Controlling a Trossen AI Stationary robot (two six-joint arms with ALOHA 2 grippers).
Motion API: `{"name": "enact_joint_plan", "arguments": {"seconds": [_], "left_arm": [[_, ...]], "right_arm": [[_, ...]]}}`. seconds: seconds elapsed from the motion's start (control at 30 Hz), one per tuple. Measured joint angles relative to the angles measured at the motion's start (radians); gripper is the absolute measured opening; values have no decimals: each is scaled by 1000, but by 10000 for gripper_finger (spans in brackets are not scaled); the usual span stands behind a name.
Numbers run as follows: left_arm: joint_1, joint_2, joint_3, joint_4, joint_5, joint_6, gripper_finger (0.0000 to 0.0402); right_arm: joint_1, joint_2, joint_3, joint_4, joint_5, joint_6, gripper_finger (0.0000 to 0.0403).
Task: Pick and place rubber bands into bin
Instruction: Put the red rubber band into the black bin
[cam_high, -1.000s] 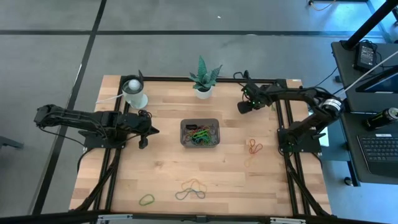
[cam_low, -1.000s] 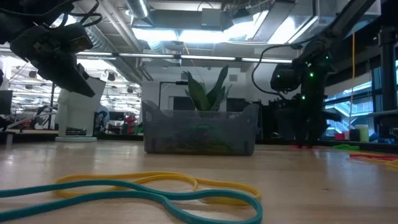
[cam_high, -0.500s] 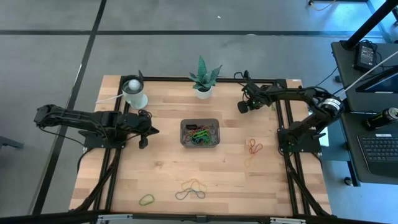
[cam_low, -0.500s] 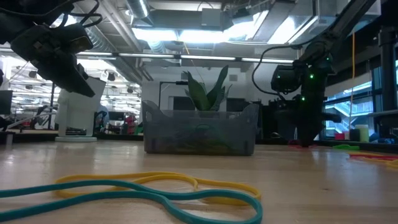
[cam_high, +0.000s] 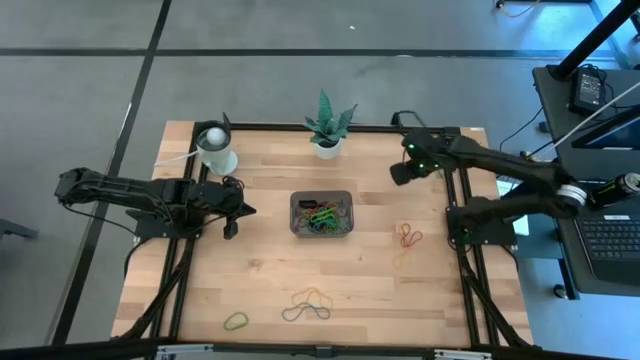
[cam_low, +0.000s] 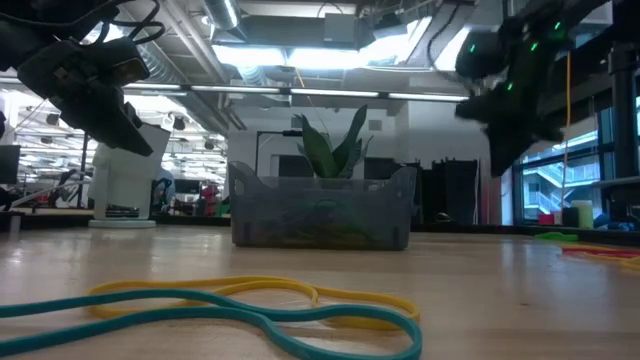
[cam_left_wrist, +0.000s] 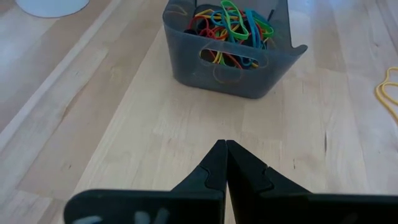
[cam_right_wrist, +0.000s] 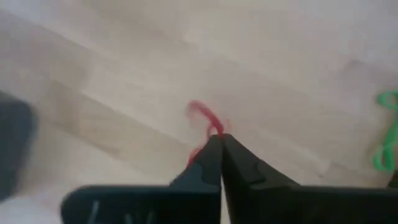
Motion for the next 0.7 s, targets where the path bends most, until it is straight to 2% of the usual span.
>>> {"name": "enact_joint_plan", "arguments": {"seconds": [0.17,0.33,0.57,0.7], "left_arm": [[0,0,0,0,-3,0,2],[0,0,0,0,-11,0,2],[0,0,0,0,-27,0,2],[0,0,0,0,-27,0,2]], "right_arm": [[109,-106,108,-92,29,59,1],[232,-116,252,-131,124,82,0],[370,-22,458,-121,219,57,0],[428,85,548,-121,221,23,0]]}}
